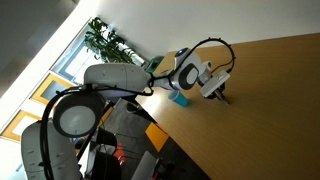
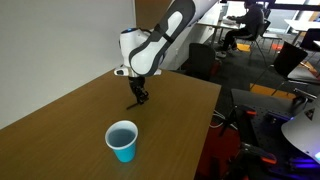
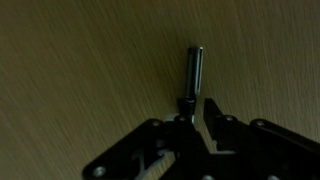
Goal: Place the pen inside the light blue cup
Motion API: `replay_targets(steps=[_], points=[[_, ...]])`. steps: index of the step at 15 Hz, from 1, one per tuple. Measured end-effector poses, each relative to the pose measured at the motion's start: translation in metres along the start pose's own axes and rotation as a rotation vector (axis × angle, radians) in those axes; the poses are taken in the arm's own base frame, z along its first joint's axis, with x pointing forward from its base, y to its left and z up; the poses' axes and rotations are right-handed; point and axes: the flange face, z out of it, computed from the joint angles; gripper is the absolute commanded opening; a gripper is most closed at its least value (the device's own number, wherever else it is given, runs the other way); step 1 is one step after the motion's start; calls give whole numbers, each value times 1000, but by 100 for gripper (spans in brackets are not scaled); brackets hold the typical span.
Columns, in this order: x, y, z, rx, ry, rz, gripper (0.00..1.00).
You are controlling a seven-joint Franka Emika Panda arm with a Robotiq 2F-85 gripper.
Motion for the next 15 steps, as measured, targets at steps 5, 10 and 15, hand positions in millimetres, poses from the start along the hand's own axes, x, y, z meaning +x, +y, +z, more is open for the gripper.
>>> replay_targets(steps=[5,10,15], points=[[1,2,-2,-3,1,1,3],[4,6,-12,-14,19,-2,3],[9,15,-68,-40,144,-65,3]])
